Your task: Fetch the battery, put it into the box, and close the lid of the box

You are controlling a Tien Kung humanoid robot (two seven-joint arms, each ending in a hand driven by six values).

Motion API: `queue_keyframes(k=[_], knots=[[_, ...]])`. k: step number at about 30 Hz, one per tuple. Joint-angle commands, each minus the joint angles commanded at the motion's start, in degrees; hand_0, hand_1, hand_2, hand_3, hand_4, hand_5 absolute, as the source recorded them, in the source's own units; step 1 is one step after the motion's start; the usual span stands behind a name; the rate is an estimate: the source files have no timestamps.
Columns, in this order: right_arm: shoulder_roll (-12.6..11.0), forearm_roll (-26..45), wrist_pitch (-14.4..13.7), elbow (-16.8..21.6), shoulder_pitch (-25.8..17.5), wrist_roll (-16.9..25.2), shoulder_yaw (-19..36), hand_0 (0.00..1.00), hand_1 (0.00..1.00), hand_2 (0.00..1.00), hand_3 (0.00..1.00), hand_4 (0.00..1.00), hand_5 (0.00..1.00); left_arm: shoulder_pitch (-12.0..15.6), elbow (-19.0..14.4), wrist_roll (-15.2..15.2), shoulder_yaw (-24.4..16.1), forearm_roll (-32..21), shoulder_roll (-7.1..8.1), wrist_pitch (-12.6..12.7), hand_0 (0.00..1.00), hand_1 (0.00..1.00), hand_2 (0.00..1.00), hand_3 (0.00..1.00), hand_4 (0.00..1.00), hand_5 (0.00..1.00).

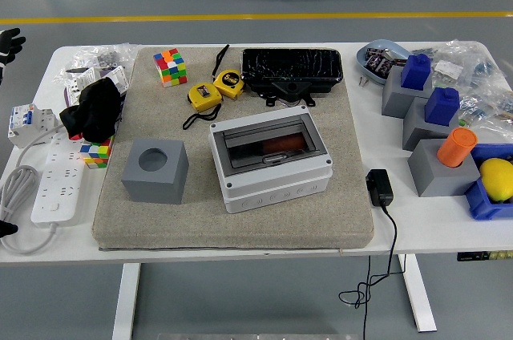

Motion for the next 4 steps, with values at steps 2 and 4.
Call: queue_keyframes(k=[2, 4], knots=[[0.01, 0.08, 0.0, 0.03, 0.01, 0.02, -0.06, 0.839, 0.803, 0.777, 0.805, 0.998, 0.998, -0.02, -0.02, -0.08, -0.05, -0.04, 0.0, 0.02, 0.862, 0.831, 0.788, 0.757, 0.998, 0.998], [0.03, 0.17, 0.02, 0.04, 0.0, 0.03, -0.15, 0.839, 0.803, 0.777, 0.805, 0.998, 0.998, -0.06, -0.04, -0.14, -0.11, 0.01, -0.01, -0.03, 0.862, 0.831, 0.788, 0.757, 0.998, 0.998]])
